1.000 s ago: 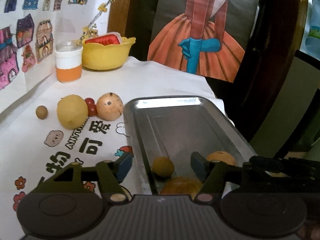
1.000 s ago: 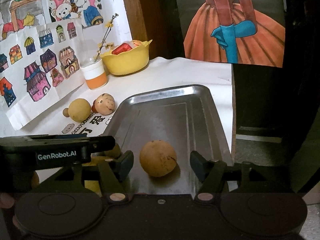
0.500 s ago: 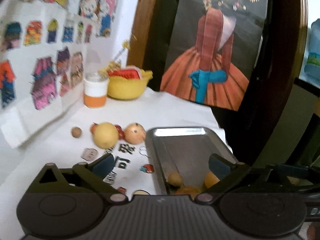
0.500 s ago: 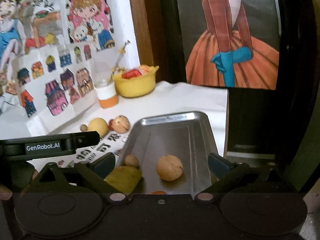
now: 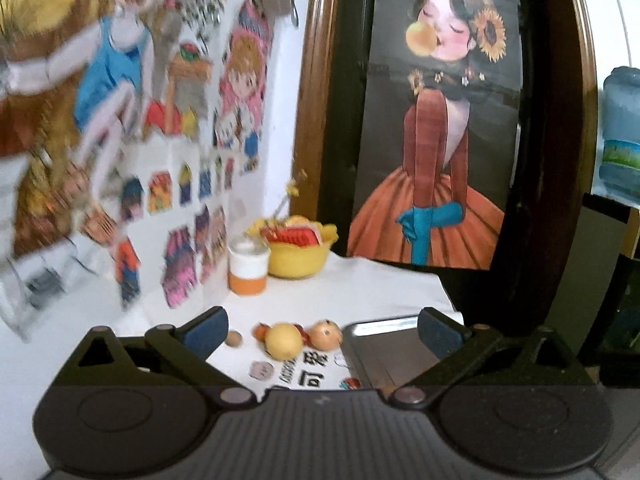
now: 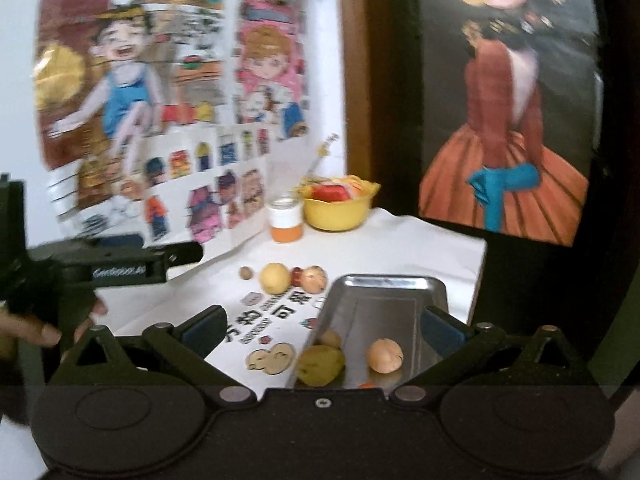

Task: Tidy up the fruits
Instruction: 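Lift both tools up and away from the tray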

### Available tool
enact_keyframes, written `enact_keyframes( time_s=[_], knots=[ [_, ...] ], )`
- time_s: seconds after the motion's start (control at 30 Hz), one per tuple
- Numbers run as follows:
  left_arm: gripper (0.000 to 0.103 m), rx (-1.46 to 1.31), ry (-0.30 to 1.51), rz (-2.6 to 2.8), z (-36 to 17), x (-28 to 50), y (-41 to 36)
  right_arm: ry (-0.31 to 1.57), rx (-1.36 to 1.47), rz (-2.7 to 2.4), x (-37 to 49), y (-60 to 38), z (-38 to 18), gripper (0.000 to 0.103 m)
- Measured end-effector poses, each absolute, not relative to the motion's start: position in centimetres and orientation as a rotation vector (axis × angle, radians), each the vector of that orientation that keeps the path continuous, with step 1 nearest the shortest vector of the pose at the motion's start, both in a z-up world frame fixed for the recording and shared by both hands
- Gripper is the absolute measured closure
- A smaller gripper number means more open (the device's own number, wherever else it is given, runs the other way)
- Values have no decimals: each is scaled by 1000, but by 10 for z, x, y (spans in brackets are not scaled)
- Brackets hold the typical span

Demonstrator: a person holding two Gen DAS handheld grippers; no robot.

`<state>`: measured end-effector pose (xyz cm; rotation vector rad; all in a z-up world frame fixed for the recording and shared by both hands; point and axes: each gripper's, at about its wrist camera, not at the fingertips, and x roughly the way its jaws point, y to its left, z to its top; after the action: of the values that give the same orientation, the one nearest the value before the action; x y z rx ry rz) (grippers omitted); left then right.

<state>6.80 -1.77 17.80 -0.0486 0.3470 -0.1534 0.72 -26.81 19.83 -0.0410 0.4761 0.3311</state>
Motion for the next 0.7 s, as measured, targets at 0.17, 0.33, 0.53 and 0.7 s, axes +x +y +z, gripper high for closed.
enact_keyframes(
  time_s=[0.17,0.33,0.53,0.7],
  knots=[
    [0,-24,313,-151,211,57,-10,542,-41,401,12,-263,243,1],
    [0,-26,254,-139,249,60,-3,551,22,439,31,-265,302,1],
    [0,-64,236,-100,276,87,10,507,-26,449,72,-260,351,1],
    [0,-64,292,-68,270,123,17,497,-96,445,120,-251,340,1]
  ],
)
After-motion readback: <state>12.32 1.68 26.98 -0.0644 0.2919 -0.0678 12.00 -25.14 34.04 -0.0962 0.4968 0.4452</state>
